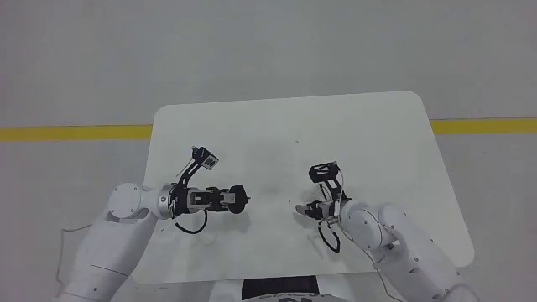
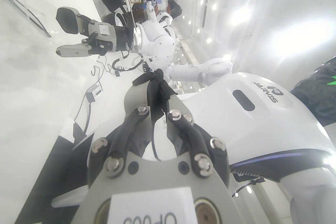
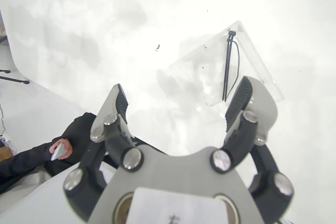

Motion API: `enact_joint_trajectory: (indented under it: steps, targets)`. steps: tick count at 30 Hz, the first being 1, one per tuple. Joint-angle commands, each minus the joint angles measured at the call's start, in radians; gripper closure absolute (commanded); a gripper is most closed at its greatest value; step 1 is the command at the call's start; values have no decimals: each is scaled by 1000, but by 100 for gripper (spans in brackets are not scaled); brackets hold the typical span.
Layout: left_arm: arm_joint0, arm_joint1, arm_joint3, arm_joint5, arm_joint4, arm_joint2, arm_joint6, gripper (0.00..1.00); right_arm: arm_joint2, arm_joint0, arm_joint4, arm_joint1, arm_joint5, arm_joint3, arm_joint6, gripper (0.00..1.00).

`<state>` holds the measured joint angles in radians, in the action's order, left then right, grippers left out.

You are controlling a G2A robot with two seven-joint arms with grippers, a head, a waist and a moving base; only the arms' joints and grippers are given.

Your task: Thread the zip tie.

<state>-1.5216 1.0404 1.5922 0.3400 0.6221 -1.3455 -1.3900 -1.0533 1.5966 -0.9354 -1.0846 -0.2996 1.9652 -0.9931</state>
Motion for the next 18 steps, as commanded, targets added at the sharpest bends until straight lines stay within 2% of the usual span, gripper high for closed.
enact_joint_trajectory:
  steps: [1, 5, 6, 7, 8, 9, 18]
  targets:
    - [0, 0, 0, 0, 0, 0, 0, 100, -3, 2, -4, 0, 4, -4, 14, 0]
    - [0, 0, 0, 0, 0, 0, 0, 100, -1, 1, -31, 0, -5, -3, 9, 0]
    - [0, 0, 0, 0, 0, 0, 0, 100, 1, -1, -38, 0, -9, -5, 6, 7]
    - [0, 0, 0, 0, 0, 0, 0, 100, 3, -3, -44, -1, -13, -7, 5, 24]
    - [0, 0, 0, 0, 0, 0, 0, 100, 7, -6, -52, -2, -20, -12, 5, 32]
    - [0, 0, 0, 0, 0, 0, 0, 100, 9, -8, -58, -3, -26, -15, 5, 50]
    - [0, 0, 0, 0, 0, 0, 0, 100, 9, -12, -83, -13, -40, -36, 16, 67]
